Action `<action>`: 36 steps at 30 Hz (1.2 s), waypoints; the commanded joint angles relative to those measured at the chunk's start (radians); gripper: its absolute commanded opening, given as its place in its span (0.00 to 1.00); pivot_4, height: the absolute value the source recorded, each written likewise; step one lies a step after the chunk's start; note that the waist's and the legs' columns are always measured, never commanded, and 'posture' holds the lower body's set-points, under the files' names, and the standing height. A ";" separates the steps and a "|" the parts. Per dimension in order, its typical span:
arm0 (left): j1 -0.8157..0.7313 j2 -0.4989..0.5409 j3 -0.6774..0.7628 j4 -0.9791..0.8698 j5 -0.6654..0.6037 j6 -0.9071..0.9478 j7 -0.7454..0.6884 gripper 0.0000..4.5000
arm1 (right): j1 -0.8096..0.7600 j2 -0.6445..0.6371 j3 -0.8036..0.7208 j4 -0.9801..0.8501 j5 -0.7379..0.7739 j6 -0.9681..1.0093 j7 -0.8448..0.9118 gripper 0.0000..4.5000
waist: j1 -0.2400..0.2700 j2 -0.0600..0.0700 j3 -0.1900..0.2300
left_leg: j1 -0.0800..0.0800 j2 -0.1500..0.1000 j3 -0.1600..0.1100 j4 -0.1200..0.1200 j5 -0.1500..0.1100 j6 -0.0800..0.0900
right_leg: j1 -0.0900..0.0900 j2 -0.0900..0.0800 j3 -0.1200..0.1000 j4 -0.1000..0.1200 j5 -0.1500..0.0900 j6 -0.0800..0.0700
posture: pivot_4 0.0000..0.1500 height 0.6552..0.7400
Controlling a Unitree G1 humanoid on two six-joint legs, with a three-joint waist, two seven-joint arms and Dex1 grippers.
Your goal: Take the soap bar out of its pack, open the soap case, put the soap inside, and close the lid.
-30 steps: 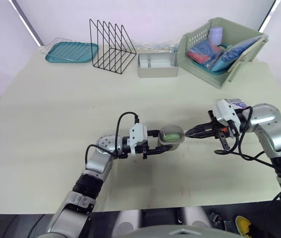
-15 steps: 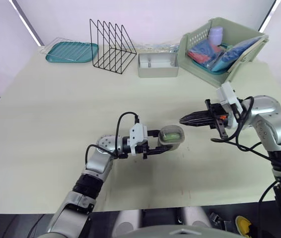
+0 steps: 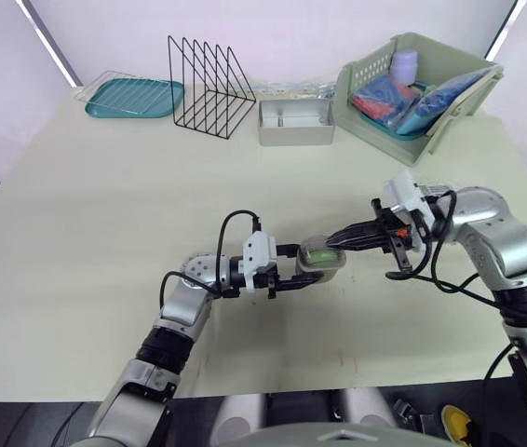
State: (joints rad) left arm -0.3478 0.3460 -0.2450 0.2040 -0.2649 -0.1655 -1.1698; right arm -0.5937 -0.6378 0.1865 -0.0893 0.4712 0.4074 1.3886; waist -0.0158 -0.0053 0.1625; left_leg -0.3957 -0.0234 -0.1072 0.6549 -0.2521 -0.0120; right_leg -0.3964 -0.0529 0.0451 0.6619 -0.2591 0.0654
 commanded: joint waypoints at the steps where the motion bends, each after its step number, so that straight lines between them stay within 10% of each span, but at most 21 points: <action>1: 0.010 0.007 0.002 -0.026 0.012 -0.003 0.013 0.42 | -0.004 -0.005 0.007 -0.004 -0.021 -0.022 0.003 0.01 | 0.000 0.000 0.000 | 0.000 0.000 0.000 0.000 0.000 0.000 | 0.000 0.000 0.000 0.000 0.000 0.000 | 1.00 1.00; 36: 0.008 0.013 0.008 -0.026 0.013 -0.004 0.021 0.42 | 0.000 0.033 -0.027 0.045 -0.045 -0.016 -0.087 0.01 | -0.003 0.000 -0.001 | 0.014 0.001 0.000 -0.004 0.000 0.000 | 0.013 0.000 0.000 -0.002 -0.001 0.000 | 1.00 1.00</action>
State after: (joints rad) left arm -0.3389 0.3509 -0.2431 0.2003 -0.2584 -0.1569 -1.1478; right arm -0.5924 -0.5988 0.1972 -0.0572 0.4278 0.3692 1.3508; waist -0.0189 -0.0053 0.1616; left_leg -0.3821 -0.0227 -0.1068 0.6514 -0.2522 -0.0120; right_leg -0.3839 -0.0526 0.0456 0.6600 -0.2596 0.0651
